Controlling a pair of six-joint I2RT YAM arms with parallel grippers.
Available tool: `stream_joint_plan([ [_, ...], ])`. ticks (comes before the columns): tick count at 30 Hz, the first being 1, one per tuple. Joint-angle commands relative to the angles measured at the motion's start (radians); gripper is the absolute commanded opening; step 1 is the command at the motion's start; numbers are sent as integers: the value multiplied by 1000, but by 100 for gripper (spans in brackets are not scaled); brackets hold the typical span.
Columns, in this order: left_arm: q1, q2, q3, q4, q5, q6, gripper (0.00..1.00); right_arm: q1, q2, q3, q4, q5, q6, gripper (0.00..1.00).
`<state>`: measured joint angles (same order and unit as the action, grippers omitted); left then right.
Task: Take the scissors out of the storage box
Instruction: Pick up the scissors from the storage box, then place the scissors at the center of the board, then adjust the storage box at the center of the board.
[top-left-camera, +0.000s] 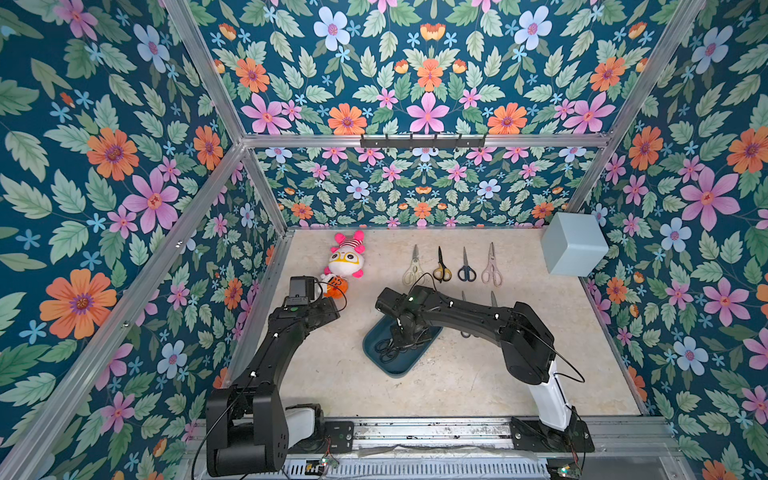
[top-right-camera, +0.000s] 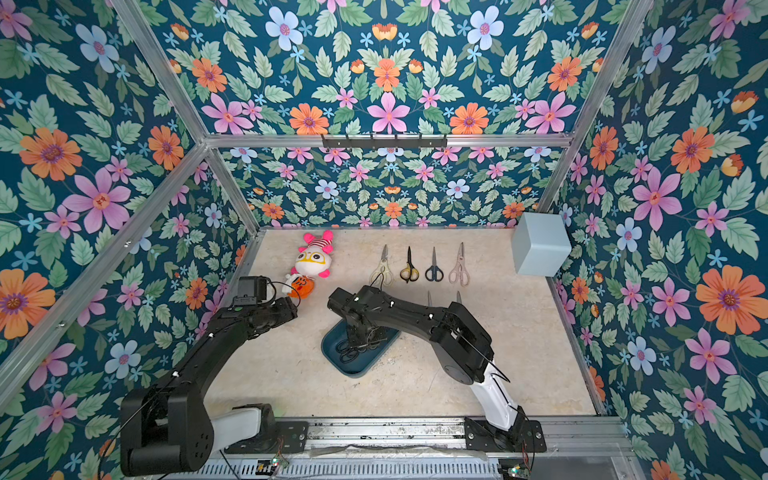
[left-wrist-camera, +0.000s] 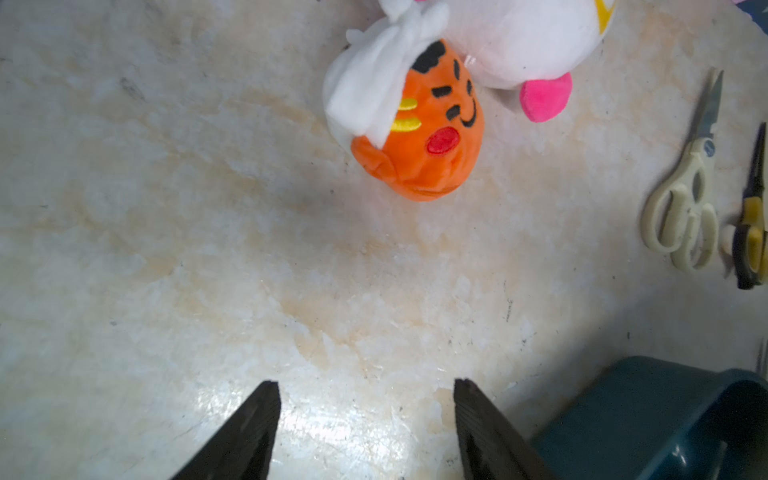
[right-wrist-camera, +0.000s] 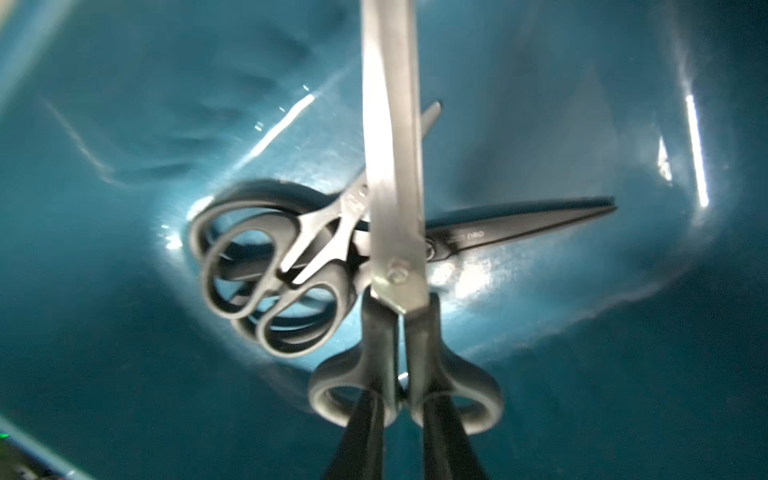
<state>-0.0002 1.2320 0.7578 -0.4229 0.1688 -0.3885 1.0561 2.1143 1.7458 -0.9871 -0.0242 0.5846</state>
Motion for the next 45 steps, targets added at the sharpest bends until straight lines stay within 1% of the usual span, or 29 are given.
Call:
stream_joint_plan([
  [1,-4,10,-1,3,101,35,69,-10,-10,26,-37,34,4,0],
  [5,-23,22,10,1,185,76,68,-65,-59,28,-47,47,15,0],
  [8,-63,42,23,3,231,99,67,-135,-116,-7,-47,30,0,0],
  [11,-124,74,51,-12,228,124,65,-210,-168,-55,-48,24,-49,0],
  [16,-237,132,107,-47,178,169,63,-330,-204,-108,-60,67,-138,0],
  [20,-282,173,164,-75,191,201,63,-395,-233,-127,-73,116,-173,0],
  [22,-299,198,193,-92,197,227,63,-427,-258,-150,-67,101,-185,0],
  [27,-336,263,247,-128,232,277,59,-452,-299,-228,-90,101,-225,0],
  [29,-354,275,246,-127,242,277,58,-453,-315,-262,-90,102,-226,0],
  [33,-388,279,228,-110,235,269,57,-454,-345,-336,-54,49,-217,0],
  [36,-402,287,220,-106,225,267,56,-453,-353,-375,-37,47,-210,0],
  [39,-414,299,218,-108,200,269,53,-453,-359,-388,-26,47,-206,0],
  [43,-418,309,214,-105,163,278,44,-453,-361,-385,-21,49,-204,0],
  [45,-419,313,213,-102,150,287,41,-453,-360,-384,-19,51,-209,0],
])
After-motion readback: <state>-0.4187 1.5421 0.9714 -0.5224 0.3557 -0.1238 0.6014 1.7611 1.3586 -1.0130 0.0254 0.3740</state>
